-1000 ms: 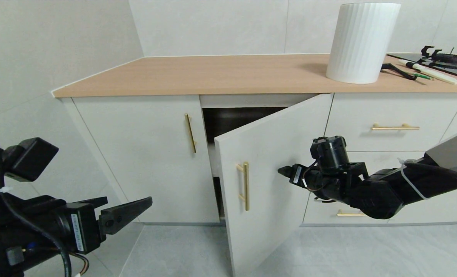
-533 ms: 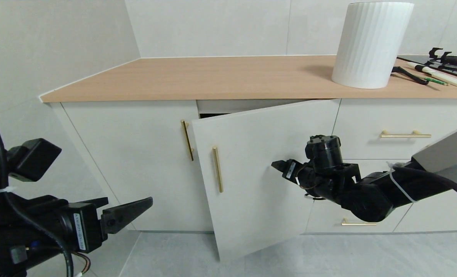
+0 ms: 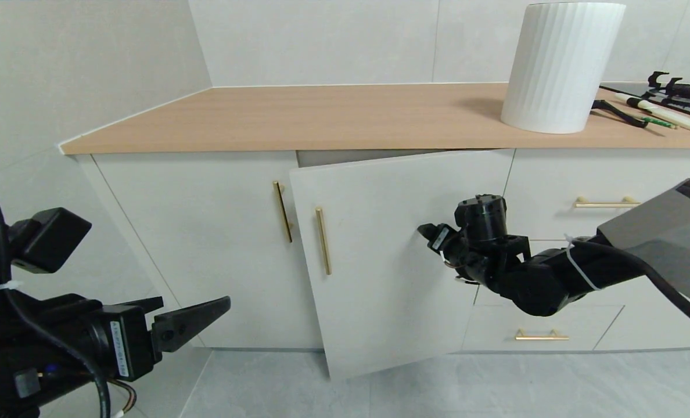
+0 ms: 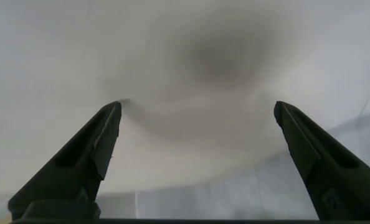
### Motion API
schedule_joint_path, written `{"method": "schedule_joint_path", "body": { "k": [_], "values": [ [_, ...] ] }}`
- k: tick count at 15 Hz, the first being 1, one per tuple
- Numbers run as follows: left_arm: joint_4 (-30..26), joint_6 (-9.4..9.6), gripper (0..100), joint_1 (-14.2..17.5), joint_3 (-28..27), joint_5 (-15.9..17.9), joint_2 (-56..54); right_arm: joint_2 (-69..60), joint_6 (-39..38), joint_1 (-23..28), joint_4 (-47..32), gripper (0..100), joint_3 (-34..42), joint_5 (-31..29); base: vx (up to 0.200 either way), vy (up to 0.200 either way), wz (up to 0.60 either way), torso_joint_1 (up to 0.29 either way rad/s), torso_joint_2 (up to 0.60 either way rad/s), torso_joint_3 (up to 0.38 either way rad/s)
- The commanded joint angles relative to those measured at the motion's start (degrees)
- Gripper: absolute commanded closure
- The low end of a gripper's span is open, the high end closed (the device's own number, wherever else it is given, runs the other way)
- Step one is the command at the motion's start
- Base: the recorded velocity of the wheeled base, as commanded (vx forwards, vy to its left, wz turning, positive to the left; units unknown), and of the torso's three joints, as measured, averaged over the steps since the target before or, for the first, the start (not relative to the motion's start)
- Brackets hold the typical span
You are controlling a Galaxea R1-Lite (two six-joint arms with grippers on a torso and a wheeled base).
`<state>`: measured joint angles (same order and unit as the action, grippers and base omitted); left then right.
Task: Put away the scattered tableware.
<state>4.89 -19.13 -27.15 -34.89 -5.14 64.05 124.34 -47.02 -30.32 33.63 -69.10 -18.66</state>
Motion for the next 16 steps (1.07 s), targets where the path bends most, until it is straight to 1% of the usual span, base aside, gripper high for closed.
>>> {"method": "schedule_joint_path", "body": {
  "k": [1,4,8,12,16],
  "values": [
    [0.0,-0.03,0,0.0,0.0,0.0,0.0,2.0,-0.4,0.4,-0.1,0,-2.0,-0.8,0.0,0.0,0.0,0.0,0.0,0.0],
    [0.0,-0.03,0,0.0,0.1,0.1,0.0,3.1,-1.2,1.6,-0.4,0,-3.9,-2.5,0.0,0.0,0.0,0.0,0.0,0.0],
    [0.0,-0.03,0,0.0,0.1,0.1,0.0,6.2,-1.2,2.5,-0.6,0,-7.0,-6.7,0.0,0.0,0.0,0.0,0.0,0.0],
    [0.0,-0.03,0,0.0,0.3,0.2,0.1,6.5,-1.3,3.6,-0.7,0,-8.0,-7.2,0.0,0.0,0.0,0.0,0.0,0.0],
    [0.0,-0.03,0,0.0,0.2,0.3,0.2,7.0,-1.3,3.6,-0.7,0,-8.5,-7.8,0.0,0.0,0.0,0.0,0.0,0.0]
  ]
}}
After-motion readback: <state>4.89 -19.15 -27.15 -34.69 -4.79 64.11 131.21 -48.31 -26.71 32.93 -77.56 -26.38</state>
